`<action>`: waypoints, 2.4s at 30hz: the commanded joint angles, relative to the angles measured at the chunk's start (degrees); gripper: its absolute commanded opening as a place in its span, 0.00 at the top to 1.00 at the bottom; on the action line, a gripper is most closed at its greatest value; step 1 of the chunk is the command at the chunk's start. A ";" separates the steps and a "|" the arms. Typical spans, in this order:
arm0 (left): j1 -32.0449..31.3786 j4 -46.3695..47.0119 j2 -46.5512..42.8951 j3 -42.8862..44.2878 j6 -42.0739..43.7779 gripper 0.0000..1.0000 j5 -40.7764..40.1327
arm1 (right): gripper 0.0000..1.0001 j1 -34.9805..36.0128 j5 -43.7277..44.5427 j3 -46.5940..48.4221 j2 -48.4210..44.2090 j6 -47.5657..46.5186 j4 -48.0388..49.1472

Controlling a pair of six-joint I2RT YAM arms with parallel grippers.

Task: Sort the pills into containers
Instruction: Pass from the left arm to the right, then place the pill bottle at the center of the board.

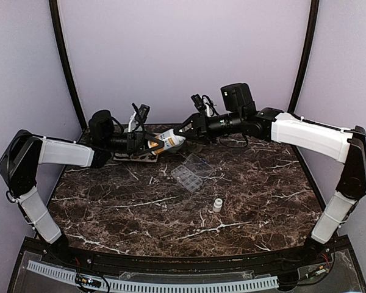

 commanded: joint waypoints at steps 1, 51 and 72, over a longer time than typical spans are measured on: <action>-0.47 -2.61 -1.37 1.06 0.98 0.57 -2.02 | 1.00 0.92 0.94 1.49 0.56 -1.26 0.78; -6.99 -27.87 -9.76 -3.92 23.79 0.10 -56.35 | 1.00 -7.33 56.08 11.86 11.56 -27.17 -45.75; -7.91 -29.02 -9.79 -4.03 24.93 0.10 -57.04 | 1.00 -13.25 49.49 1.44 11.25 -26.77 -38.72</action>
